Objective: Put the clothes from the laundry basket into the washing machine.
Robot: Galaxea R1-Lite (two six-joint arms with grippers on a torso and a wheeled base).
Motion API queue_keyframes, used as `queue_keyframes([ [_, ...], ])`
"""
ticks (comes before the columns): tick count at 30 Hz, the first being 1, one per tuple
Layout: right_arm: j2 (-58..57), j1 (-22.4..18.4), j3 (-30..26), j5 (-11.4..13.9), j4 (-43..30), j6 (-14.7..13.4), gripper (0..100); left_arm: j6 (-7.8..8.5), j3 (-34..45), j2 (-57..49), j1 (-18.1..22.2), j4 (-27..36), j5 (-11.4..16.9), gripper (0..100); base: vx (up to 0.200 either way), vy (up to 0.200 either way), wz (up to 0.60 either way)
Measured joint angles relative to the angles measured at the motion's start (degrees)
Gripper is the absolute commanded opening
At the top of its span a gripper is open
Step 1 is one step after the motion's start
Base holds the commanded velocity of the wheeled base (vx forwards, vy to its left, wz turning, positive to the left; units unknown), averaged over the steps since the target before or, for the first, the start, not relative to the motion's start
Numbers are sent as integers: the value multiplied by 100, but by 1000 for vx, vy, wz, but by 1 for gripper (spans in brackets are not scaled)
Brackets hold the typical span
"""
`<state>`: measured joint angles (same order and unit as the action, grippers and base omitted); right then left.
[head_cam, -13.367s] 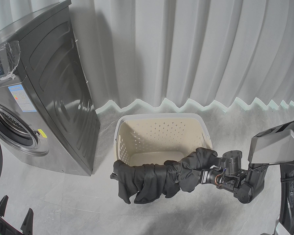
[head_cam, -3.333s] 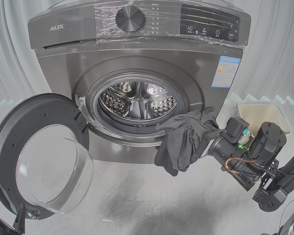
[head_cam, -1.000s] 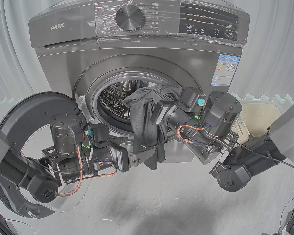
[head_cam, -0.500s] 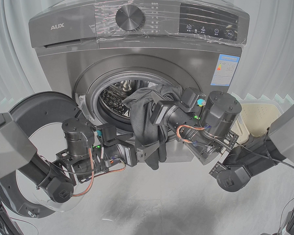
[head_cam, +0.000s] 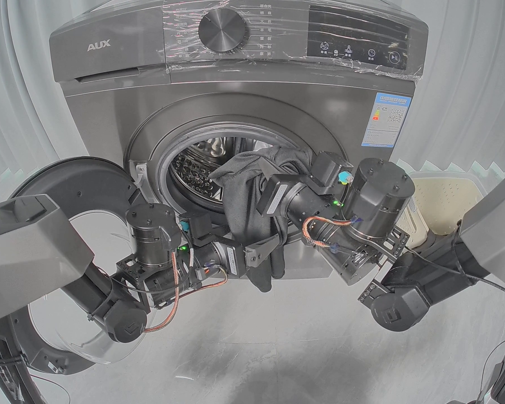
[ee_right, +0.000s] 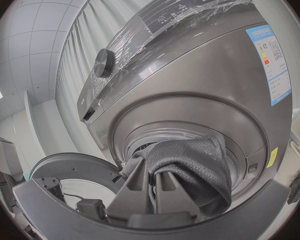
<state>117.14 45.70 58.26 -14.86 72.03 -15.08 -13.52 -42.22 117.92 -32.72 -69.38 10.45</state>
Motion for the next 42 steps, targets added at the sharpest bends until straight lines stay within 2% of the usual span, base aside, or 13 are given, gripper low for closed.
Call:
queue_keyframes([
  [3, 34, 7, 6, 0, 83, -5, 0, 0, -102, 99, 0, -37, -60, 100, 0, 0, 0],
  [4, 45, 10, 6, 0, 90, -5, 0, 0, -122, 124, -2, -59, -66, 0, 0, 0, 0],
  [14, 83, 16, -16, 2, 110, -13, 0, 9, -210, 317, -13, -400, -189, 0, 0, 0, 0],
  [27, 94, 2, -204, 35, 202, -33, 0, 2, -15, 167, -127, -501, -191, 0, 0, 0, 0],
  [28, 94, -1, -230, 44, 202, -33, 100, 2, 46, 107, -143, -510, -191, 0, 0, 0, 0],
  [33, 91, -11, -366, 77, 236, -90, 100, 0, 324, -229, -243, -536, -183, 0, 0, 0, 0],
  [39, 91, -63, -551, 129, 380, -380, 100, -7, 418, -478, -236, -597, -178, 0, 0, 0, 0],
  [42, 80, -98, -689, 274, 652, -530, 100, -16, 440, -535, -190, -655, -183, 0, 0, 0, 0],
])
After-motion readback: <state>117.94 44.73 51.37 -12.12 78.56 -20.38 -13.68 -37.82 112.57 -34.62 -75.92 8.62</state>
